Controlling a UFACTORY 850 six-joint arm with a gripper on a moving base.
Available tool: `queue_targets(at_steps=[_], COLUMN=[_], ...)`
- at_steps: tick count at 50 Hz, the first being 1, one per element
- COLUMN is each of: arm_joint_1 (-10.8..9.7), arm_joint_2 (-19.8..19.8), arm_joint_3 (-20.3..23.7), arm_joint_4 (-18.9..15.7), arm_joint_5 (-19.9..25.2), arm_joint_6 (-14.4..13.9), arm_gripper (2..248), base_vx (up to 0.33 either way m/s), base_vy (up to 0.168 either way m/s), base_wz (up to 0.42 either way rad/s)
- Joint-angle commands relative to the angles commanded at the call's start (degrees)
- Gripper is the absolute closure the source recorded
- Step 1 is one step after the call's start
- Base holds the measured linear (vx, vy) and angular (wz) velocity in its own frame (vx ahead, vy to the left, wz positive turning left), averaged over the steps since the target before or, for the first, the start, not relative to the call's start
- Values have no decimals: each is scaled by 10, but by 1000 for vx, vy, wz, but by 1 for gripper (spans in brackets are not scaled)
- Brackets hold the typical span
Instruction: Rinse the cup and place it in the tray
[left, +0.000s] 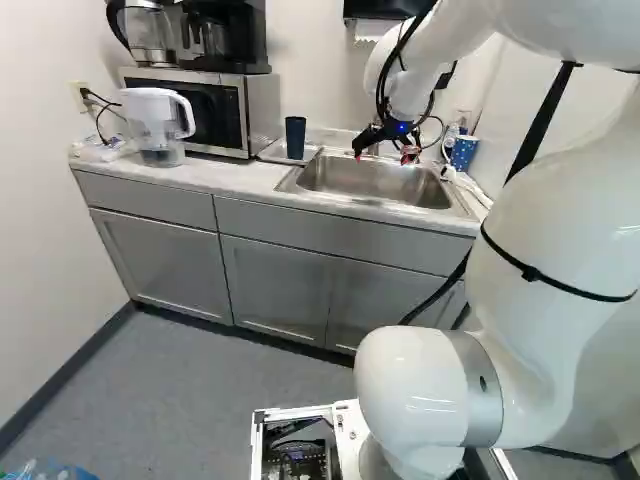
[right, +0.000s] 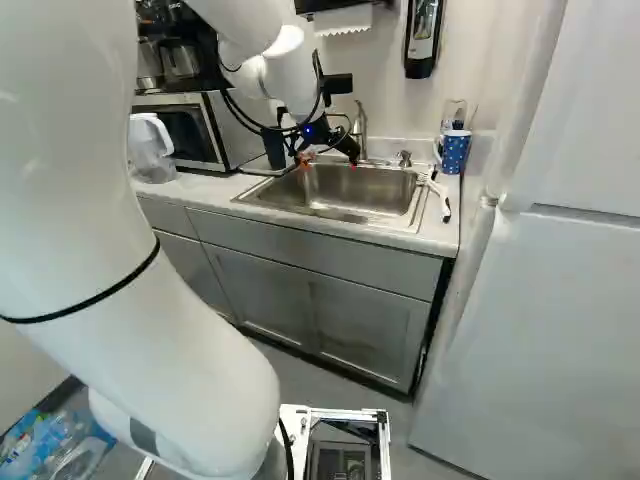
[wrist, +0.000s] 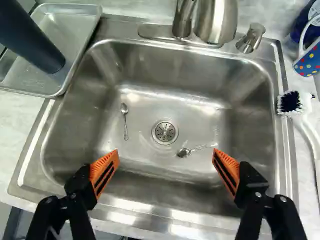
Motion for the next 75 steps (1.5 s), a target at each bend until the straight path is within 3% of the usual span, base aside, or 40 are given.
queue_targets(at_steps=[75], arm_joint_1=[0], arm_joint_2=[0], arm_joint_3=[0], arm_joint_4=[0], arm_joint_5=[0], arm_joint_6=[0], arm_gripper=[3], base_vx=[-98], base_vy=[50], base_wz=[-35])
